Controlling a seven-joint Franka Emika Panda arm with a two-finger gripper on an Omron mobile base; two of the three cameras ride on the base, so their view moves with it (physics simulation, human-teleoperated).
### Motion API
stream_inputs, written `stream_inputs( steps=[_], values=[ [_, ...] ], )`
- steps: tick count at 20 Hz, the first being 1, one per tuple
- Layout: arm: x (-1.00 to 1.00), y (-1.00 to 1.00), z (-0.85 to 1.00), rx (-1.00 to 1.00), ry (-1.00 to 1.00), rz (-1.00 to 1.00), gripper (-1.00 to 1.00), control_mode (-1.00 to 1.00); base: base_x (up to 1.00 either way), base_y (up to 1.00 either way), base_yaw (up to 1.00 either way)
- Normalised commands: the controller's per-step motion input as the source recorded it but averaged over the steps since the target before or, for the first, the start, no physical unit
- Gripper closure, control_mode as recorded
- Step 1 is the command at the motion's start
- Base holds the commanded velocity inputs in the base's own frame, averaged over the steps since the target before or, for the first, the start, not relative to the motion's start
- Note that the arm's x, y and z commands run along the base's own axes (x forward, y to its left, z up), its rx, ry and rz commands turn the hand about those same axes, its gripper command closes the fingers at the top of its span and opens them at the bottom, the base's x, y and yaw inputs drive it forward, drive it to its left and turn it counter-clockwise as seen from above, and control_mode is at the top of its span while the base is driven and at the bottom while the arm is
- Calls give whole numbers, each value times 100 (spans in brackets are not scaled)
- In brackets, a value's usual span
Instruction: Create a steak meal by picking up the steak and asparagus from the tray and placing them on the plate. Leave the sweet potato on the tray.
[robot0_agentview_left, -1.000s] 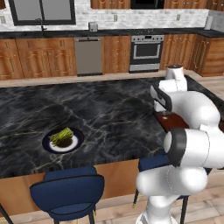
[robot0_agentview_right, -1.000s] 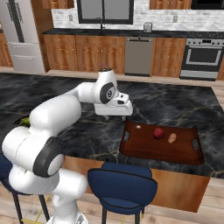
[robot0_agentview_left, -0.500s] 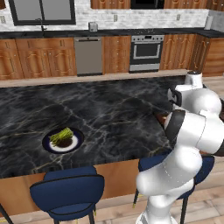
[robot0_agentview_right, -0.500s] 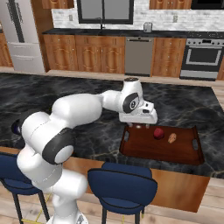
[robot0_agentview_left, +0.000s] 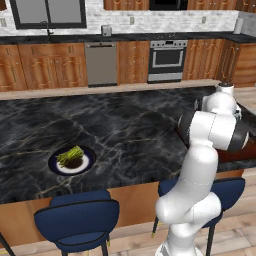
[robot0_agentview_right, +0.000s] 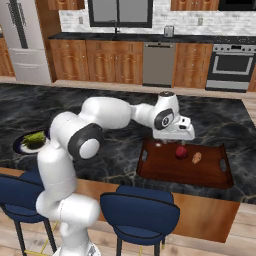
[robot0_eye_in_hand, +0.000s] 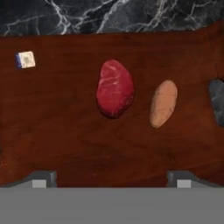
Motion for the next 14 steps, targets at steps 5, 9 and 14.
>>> stream_inputs(
  steps=[5,9,14],
  values=[
    [49,-4,-47,0,-5,0,-100,-100,0,0,0],
    [32,-19,-48,0,-3,0,-100,-100,0,0,0],
    [22,-24,-34,0,0,0,-100,-100,0,0,0]
  ],
)
